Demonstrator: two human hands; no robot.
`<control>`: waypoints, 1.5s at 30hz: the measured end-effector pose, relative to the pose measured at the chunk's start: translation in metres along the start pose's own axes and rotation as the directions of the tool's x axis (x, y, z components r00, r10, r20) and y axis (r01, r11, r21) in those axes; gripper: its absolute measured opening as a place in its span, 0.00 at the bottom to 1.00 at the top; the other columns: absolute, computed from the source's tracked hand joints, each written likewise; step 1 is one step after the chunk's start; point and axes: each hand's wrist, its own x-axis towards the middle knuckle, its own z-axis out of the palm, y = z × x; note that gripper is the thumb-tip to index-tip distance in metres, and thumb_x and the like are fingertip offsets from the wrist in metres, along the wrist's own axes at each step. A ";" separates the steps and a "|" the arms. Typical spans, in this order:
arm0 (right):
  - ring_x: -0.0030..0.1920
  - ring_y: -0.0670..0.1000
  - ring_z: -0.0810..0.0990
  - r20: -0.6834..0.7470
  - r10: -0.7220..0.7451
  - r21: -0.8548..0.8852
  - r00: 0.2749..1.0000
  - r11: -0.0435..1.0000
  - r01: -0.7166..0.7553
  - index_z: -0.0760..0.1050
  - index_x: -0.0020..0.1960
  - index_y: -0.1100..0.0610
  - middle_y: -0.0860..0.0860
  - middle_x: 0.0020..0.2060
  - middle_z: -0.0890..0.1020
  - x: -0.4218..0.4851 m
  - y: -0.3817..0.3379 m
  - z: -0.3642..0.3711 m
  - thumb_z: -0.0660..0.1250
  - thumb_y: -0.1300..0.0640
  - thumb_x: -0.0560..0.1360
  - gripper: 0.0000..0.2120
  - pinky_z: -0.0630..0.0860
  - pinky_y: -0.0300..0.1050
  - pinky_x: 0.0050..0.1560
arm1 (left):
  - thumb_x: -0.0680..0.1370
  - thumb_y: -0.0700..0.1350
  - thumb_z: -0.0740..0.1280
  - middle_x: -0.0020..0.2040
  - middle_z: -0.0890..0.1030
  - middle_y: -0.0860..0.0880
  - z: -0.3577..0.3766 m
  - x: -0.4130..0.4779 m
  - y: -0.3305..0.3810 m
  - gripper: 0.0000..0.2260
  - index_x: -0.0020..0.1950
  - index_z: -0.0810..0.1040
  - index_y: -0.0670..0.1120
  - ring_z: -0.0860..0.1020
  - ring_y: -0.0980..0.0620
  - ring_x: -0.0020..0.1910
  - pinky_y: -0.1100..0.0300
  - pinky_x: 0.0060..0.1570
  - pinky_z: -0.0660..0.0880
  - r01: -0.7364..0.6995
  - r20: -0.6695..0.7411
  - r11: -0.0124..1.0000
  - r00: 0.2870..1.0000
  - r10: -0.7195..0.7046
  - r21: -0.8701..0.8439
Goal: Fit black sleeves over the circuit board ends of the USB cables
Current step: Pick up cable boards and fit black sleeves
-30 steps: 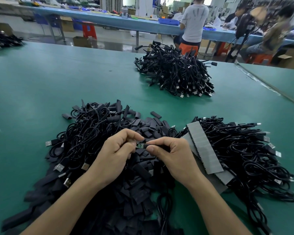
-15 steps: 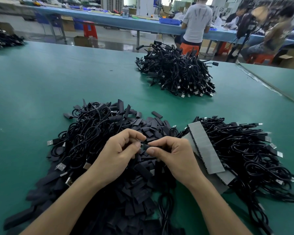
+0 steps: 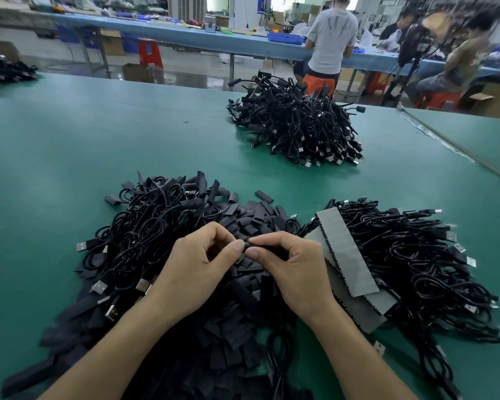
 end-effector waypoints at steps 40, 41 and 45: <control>0.30 0.43 0.81 -0.046 0.039 0.014 0.998 0.999 -0.038 0.83 0.44 0.49 0.47 0.31 0.84 0.000 0.010 -0.006 0.76 0.50 0.64 0.09 0.77 0.35 0.34 | 0.74 0.48 0.75 0.36 0.84 0.52 -0.011 0.005 -0.009 0.05 0.45 0.82 0.59 0.82 0.55 0.34 0.58 0.38 0.80 0.011 0.051 1.000 0.999 -0.013 0.027; 0.31 0.43 0.81 -0.042 0.037 0.008 0.998 0.999 -0.037 0.83 0.44 0.48 0.47 0.32 0.84 0.000 0.010 -0.006 0.76 0.49 0.64 0.10 0.77 0.35 0.35 | 0.74 0.49 0.75 0.35 0.84 0.52 -0.011 0.005 -0.009 0.05 0.44 0.82 0.58 0.82 0.54 0.33 0.56 0.38 0.80 0.009 0.045 0.999 0.999 -0.010 0.034; 0.40 0.43 0.84 -0.025 0.002 -0.071 1.000 0.997 -0.004 0.82 0.46 0.45 0.43 0.40 0.86 0.000 0.013 -0.007 0.80 0.55 0.65 0.13 0.80 0.37 0.43 | 0.74 0.49 0.75 0.34 0.84 0.52 -0.011 0.005 -0.010 0.04 0.43 0.82 0.58 0.81 0.54 0.32 0.57 0.37 0.80 0.007 0.036 1.000 0.999 -0.008 0.031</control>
